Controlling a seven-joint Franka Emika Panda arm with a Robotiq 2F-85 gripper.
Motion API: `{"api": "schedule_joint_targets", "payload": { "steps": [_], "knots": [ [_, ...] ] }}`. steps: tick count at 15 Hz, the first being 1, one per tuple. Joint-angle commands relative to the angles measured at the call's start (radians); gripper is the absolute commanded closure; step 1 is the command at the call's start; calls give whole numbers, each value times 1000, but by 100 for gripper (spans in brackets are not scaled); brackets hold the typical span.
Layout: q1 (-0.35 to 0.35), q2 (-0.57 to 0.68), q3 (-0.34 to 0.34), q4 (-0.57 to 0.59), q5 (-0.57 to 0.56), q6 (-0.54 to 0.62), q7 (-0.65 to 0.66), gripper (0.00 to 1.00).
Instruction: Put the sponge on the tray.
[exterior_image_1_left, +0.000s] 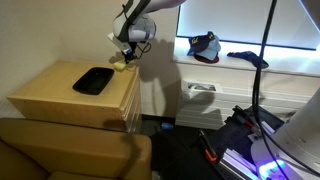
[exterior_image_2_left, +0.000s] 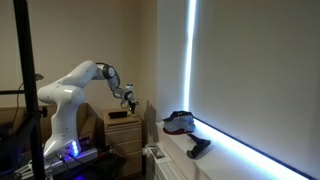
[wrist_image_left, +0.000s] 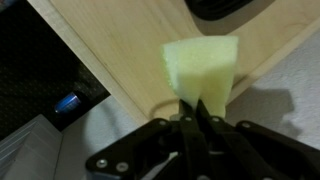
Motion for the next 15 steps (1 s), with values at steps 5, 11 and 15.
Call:
{"api": "schedule_joint_targets", "payload": {
  "steps": [5,11,15],
  "knots": [
    [-3,-144,164,-126,-1,-53,-221,98],
    [80,-61,170,-124,-35,30,-330,98],
    [129,8,138,-102,-48,145,-359,98]
  ]
}}
